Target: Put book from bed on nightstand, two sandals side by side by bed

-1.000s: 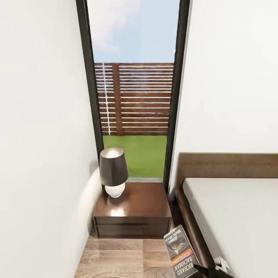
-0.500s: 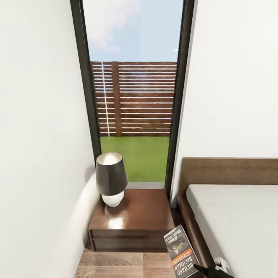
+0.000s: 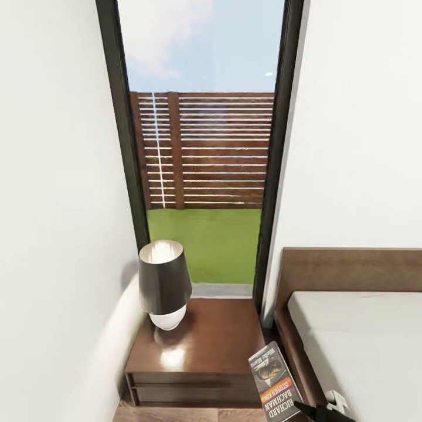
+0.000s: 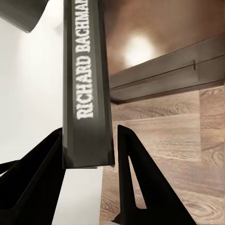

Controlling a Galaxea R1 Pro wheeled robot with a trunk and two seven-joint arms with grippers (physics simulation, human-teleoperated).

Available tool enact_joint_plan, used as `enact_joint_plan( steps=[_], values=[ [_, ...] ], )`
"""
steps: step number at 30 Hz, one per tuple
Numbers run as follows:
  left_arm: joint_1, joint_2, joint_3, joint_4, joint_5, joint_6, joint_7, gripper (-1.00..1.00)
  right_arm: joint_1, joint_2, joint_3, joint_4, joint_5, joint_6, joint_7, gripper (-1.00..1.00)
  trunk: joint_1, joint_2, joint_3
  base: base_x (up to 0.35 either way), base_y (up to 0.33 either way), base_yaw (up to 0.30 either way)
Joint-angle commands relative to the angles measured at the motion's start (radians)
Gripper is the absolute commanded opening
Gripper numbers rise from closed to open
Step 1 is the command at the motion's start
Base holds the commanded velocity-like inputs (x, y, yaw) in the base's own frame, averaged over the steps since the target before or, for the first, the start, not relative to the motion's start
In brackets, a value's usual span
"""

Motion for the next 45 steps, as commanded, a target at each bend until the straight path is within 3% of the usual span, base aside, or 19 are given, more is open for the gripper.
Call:
enact_joint_plan(
  steps=[1, 23, 35, 37, 40, 41, 43, 45],
  values=[
    [-0.001, 0.000, 0.007, 0.000, -0.011, -0.006, -0.002, 1.00, -0.001, -0.001, 0.003, -0.001, -0.012, 0.009, 0.002, -1.00, 0.001, -0.001, -0.001, 0.320, 0.000, 0.000],
    [-0.001, 0.000, 0.007, 0.001, -0.011, -0.006, -0.002, 1.00, -0.001, -0.001, 0.003, -0.001, -0.013, 0.009, 0.004, -1.00, 0.001, -0.001, -0.001, 0.202, 0.000, 0.000],
    [-0.001, 0.001, 0.010, 0.000, -0.010, -0.007, -0.007, 1.00, -0.001, -0.002, 0.003, -0.001, -0.013, 0.009, 0.002, -1.00, 0.001, -0.001, -0.001, 0.032, 0.000, 0.000],
    [-0.001, 0.004, 0.011, -0.003, -0.011, -0.007, -0.033, 1.00, -0.001, -0.002, 0.003, -0.001, -0.013, 0.009, 0.002, -1.00, 0.001, -0.001, -0.001, 0.000, 0.000, 0.000],
    [-0.003, 0.008, 0.014, -0.012, -0.011, -0.005, -0.132, 1.00, -0.001, -0.002, 0.003, -0.001, -0.013, 0.009, 0.003, -1.00, 0.001, -0.001, -0.001, 0.000, 0.000, 0.000],
    [-0.005, 0.007, 0.016, -0.028, -0.011, 0.001, -0.214, 1.00, -0.001, -0.002, 0.003, -0.001, -0.013, 0.009, 0.003, -1.00, 0.001, -0.001, -0.001, 0.000, 0.000, 0.000],
    [-0.008, 0.005, 0.017, -0.055, -0.011, 0.022, -0.280, 1.00, -0.001, -0.002, 0.003, -0.001, -0.013, 0.009, 0.003, -1.00, 0.001, -0.001, -0.001, 0.000, 0.000, 0.000],
    [-0.012, 0.001, 0.018, -0.109, -0.011, 0.092, -0.348, 1.00, -0.001, -0.003, 0.003, -0.001, -0.013, 0.010, 0.004, -1.00, 0.001, -0.001, -0.001, 0.000, 0.000, 0.000]
  ],
)
